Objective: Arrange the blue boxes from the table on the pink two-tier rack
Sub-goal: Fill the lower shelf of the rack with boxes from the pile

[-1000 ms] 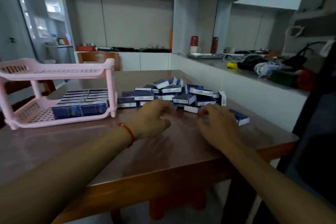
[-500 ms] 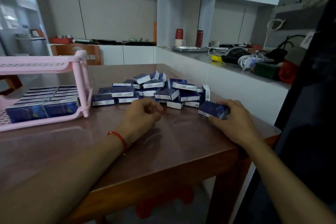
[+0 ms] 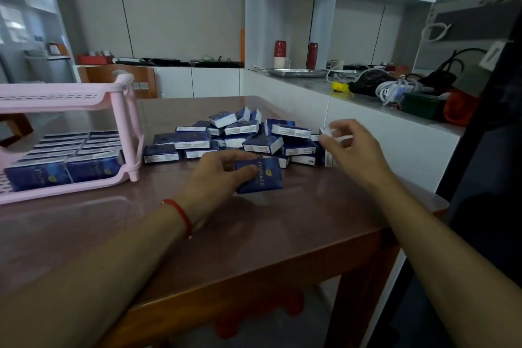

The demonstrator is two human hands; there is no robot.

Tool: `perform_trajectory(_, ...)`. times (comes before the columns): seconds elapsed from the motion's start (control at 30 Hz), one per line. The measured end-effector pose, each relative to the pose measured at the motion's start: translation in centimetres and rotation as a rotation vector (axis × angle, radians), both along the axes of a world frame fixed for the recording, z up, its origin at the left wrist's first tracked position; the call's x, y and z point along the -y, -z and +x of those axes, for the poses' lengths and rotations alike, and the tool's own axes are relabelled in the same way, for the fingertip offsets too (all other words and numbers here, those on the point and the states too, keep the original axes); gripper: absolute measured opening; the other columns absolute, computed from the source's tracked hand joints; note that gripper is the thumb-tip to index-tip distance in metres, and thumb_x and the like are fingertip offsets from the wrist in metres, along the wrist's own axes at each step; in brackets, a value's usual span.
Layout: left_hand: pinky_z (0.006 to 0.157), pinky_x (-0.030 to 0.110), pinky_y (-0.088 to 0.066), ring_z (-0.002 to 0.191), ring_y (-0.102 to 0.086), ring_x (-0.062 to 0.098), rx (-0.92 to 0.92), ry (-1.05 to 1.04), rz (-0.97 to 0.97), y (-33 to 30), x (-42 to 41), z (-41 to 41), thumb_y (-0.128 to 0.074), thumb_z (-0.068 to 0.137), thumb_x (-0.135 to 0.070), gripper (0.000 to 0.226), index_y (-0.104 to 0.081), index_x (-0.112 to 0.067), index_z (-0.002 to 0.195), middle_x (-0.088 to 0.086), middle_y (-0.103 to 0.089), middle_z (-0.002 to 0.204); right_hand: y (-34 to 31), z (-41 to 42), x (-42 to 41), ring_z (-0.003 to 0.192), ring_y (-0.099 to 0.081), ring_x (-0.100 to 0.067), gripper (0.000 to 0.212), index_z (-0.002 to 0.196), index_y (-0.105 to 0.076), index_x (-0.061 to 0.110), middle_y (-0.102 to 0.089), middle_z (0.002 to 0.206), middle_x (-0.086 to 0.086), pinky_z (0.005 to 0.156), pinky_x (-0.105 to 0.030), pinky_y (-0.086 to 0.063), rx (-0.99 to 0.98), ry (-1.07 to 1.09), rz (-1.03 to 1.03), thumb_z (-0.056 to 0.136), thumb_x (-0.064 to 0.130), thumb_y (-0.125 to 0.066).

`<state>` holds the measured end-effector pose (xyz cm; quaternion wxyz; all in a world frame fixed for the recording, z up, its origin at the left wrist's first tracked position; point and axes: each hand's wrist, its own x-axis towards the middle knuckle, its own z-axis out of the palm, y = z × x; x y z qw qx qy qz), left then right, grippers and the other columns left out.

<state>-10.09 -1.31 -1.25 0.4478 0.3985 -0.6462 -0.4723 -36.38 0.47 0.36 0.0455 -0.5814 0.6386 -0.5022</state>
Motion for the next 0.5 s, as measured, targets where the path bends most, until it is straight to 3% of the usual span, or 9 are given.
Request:
perform_trajectory(0.07, 0.083, 0.034, -0.06, 0.089, -0.073, 0.022, -0.005, -0.039, -0.02, 0.2, 0.4, 0.2, -0.068, 0.092, -0.007, 0.017, -0.072, -0.023, 0.098, 0.008, -0.077, 0.097, 0.6, -1.6, 2.4, 0.105, -0.06, -0.02, 0.053, 0.14, -0.048, 0.032, -0.05, 0.133, 0.0, 0.086, -0.033, -0.05, -0.038, 0.08, 0.022, 0.092, 0.047, -0.064)
perform_trajectory(0.13, 0.083, 0.033, -0.06, 0.09, -0.073, 0.021, -0.012, -0.056, -0.017, 0.4, 0.6, 0.2, -0.068, 0.092, -0.008, 0.016, -0.072, -0.021, 0.1, 0.007, -0.077, 0.097, 1.7, -2.3, 3.8, 0.111, -0.056, -0.019, 0.06, 0.147, -0.039, 0.038, -0.045, 0.141, -0.001, 0.094, -0.035, -0.048, -0.054, -0.025, 0.07, 0.093, 0.044, -0.064)
perform_trajectory(0.23, 0.085, 0.035, -0.06, 0.093, -0.073, 0.022, 0.0, -0.066, -0.009, 0.5, 0.9, 0.2, -0.068, 0.092, -0.009, 0.017, -0.072, -0.018, 0.106, 0.008, -0.076, 0.101, 2.6, -2.7, 4.2, 0.107, -0.056, -0.016, 0.055, 0.144, -0.045, 0.035, -0.053, 0.141, 0.001, 0.089, -0.026, -0.047, -0.142, -0.109, 0.125, 0.094, 0.023, -0.066)
perform_trajectory(0.27, 0.084, 0.034, -0.06, 0.093, -0.073, 0.022, -0.001, -0.07, -0.012, 0.6, 1.0, 0.1, -0.068, 0.092, -0.009, 0.018, -0.072, -0.017, 0.108, 0.008, -0.076, 0.101, 2.7, -2.9, 4.2, 0.106, -0.059, -0.017, 0.055, 0.14, -0.048, 0.036, -0.057, 0.135, 0.002, 0.087, -0.027, -0.05, -0.108, -0.102, 0.108, 0.092, 0.016, -0.067)
perform_trajectory(0.4, 0.077, 0.031, -0.058, 0.092, -0.072, 0.021, -0.029, -0.096, -0.029, 0.7, 1.4, 0.1, -0.067, 0.092, -0.008, 0.018, -0.071, -0.016, 0.108, 0.008, -0.075, 0.102, 2.3, -3.4, 2.6, 0.093, -0.069, -0.029, 0.059, 0.121, -0.047, 0.04, -0.065, 0.11, -0.007, 0.082, -0.055, -0.058, 0.21, -0.08, 0.01, 0.082, 0.001, -0.069)
perform_trajectory(0.5, 0.077, 0.032, -0.058, 0.094, -0.072, 0.023, -0.027, -0.105, -0.05, 0.7, 1.5, 0.3, -0.068, 0.092, -0.007, 0.017, -0.071, -0.019, 0.104, 0.008, -0.076, 0.101, 1.8, -2.2, 0.4, 0.092, -0.069, -0.032, 0.067, 0.127, -0.044, 0.03, -0.068, 0.106, -0.014, 0.083, -0.053, -0.059, 0.275, -0.187, -0.056, 0.079, -0.006, -0.073)
